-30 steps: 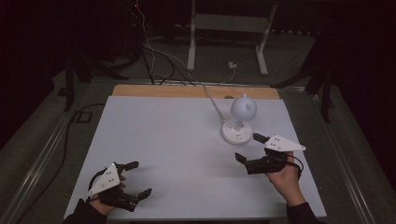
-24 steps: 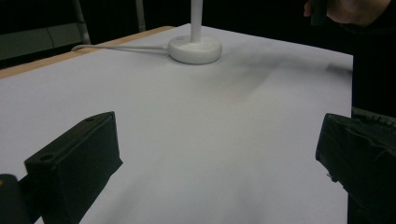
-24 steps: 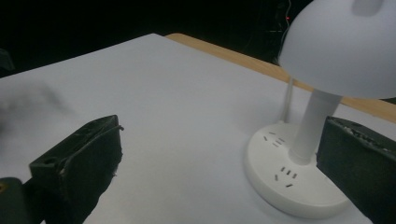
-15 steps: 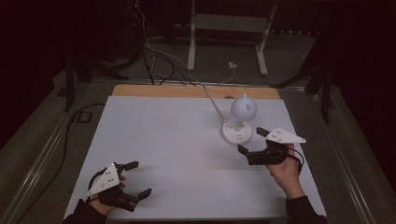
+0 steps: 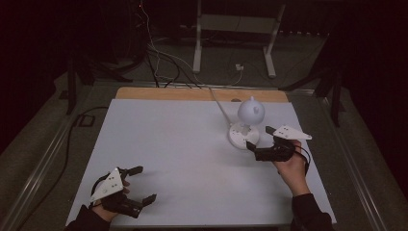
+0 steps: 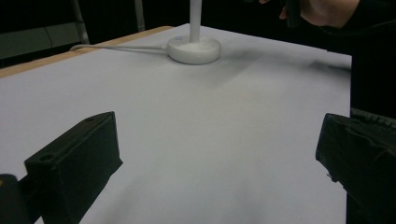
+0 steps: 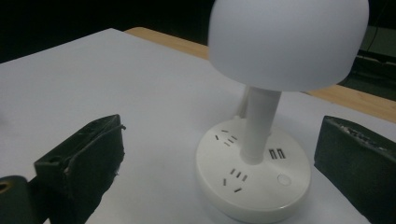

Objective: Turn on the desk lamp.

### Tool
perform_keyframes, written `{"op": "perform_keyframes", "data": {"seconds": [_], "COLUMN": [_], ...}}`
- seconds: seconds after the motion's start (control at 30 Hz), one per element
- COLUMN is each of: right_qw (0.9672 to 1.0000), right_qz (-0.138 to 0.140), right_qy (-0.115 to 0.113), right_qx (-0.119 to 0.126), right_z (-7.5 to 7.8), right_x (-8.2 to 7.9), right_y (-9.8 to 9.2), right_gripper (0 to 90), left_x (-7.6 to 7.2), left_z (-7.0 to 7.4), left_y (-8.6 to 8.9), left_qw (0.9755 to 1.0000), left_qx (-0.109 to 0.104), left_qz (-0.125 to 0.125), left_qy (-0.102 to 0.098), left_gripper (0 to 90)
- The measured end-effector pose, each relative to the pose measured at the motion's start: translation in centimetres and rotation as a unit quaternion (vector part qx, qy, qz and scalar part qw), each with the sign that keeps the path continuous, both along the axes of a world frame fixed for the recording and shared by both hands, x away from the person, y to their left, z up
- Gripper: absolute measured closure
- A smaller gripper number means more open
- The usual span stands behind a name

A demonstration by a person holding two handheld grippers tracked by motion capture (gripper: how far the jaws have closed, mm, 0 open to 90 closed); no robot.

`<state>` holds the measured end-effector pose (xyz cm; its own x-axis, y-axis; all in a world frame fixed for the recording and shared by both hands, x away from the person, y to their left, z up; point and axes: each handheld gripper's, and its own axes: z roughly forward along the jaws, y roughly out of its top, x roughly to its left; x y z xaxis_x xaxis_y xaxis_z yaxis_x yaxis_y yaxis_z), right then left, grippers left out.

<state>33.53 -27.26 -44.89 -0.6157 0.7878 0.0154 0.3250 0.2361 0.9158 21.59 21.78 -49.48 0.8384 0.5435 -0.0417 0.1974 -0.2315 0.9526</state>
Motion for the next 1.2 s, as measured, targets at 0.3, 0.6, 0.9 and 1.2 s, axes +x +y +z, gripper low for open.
{"op": "perform_keyframes", "data": {"seconds": [0.3,0.6,0.9,1.2], "right_qw": [0.9996,0.9976,0.9936,0.9886], "right_qz": [-0.024,-0.058,-0.084,-0.113], "right_qy": [0.013,0.033,0.061,0.085], "right_qx": [0.006,0.020,0.044,0.053], "right_z": [-1.0,-2.0,-3.2,-3.5], "right_x": [1.9,3.5,4.8,5.1], "right_y": [-0.6,-1.1,-1.5,-2.2], "right_gripper": [1.1,1.0,3.8,24.4], "left_x": [0.0,0.0,0.0,0.0], "left_z": [0.0,0.0,0.0,-0.1], "left_y": [0.0,0.0,0.0,0.0], "left_qw": [1.0000,1.0000,1.0000,1.0000], "left_qx": [0.001,-0.001,0.000,0.001], "left_qz": [-0.001,0.000,-0.001,0.000], "left_qy": [0.000,0.002,0.002,0.004], "left_gripper": [0.4,0.4,0.4,0.4]}}
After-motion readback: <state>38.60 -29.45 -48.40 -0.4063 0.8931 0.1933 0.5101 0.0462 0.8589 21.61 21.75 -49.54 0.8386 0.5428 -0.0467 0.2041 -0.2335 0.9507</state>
